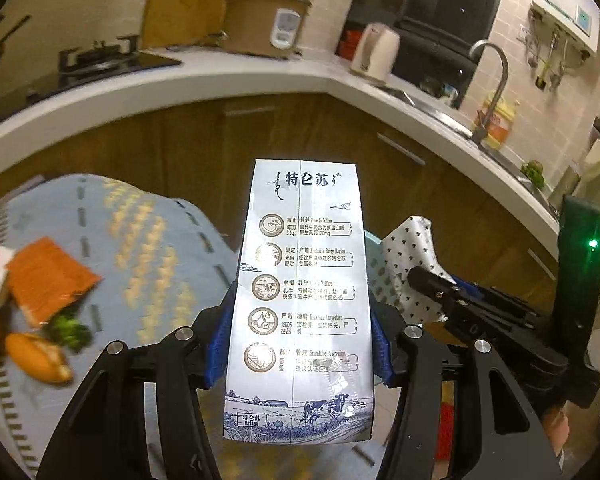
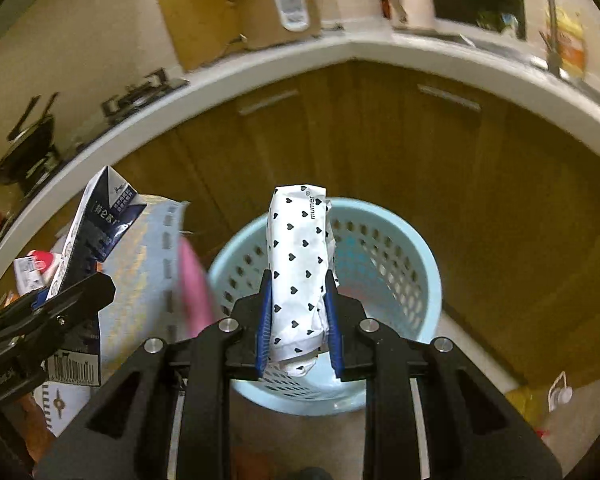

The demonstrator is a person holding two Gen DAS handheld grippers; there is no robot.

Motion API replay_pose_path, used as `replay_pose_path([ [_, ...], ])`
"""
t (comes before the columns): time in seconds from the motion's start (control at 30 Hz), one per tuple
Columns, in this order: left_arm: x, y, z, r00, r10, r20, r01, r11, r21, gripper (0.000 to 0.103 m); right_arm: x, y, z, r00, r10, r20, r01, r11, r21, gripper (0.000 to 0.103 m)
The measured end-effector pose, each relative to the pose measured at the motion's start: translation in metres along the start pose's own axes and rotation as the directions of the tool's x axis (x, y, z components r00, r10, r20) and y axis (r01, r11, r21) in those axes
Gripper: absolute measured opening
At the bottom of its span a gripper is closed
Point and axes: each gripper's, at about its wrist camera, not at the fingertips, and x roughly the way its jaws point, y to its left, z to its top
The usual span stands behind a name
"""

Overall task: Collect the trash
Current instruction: 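Move both items over the blue basket and open both tools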

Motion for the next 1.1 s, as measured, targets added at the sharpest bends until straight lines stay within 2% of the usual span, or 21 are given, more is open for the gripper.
replay_pose_path([
  [0.13,0.030,-0.010,-0.006,0.998,-0.003,-0.055,0.004,1.000,0.022,0.053,0.019,-0.019,-0.008,0.997,-0.040,-0.060,0.043,0.998,0.036,0.021],
  [0.27,0.053,-0.014,-0.009,0.995,-0.016,-0.100,0.017,1.000,0.006,0.053,0.038,-0.030,-0.014,0.989,-0.074,-0.126,0.081,0.995,0.049,0.022],
  [0.43,0.065,-0.015,-0.011,0.993,-0.012,-0.114,0.011,1.000,-0.008,0.052,0.047,-0.037,-0.020,0.984,-0.085,-0.154,0.097,0.993,0.069,0.023],
  [0.53,0.065,-0.016,-0.009,0.994,-0.011,-0.107,0.011,1.000,-0.005,0.058,0.051,-0.040,-0.019,0.983,-0.083,-0.162,0.097,0.992,0.077,0.026],
  [0.63,0.062,-0.016,-0.008,0.995,-0.007,-0.097,0.007,1.000,-0.003,0.059,0.052,-0.041,-0.017,0.984,-0.075,-0.162,0.091,0.992,0.092,0.043],
  [0.67,0.061,-0.016,-0.008,0.996,-0.006,-0.094,0.006,1.000,-0.006,0.060,0.052,-0.039,-0.015,0.985,-0.075,-0.155,0.090,0.991,0.095,0.045],
  [0.9,0.042,-0.003,-0.009,0.998,-0.010,-0.056,0.007,0.999,-0.041,0.062,0.042,-0.039,-0.013,0.990,-0.060,-0.129,0.073,0.992,0.099,0.045],
  [1.1,0.016,0.004,-0.011,1.000,-0.006,-0.015,0.005,0.998,-0.060,0.062,0.023,-0.022,-0.008,0.996,-0.039,-0.086,0.045,0.996,0.072,0.045],
])
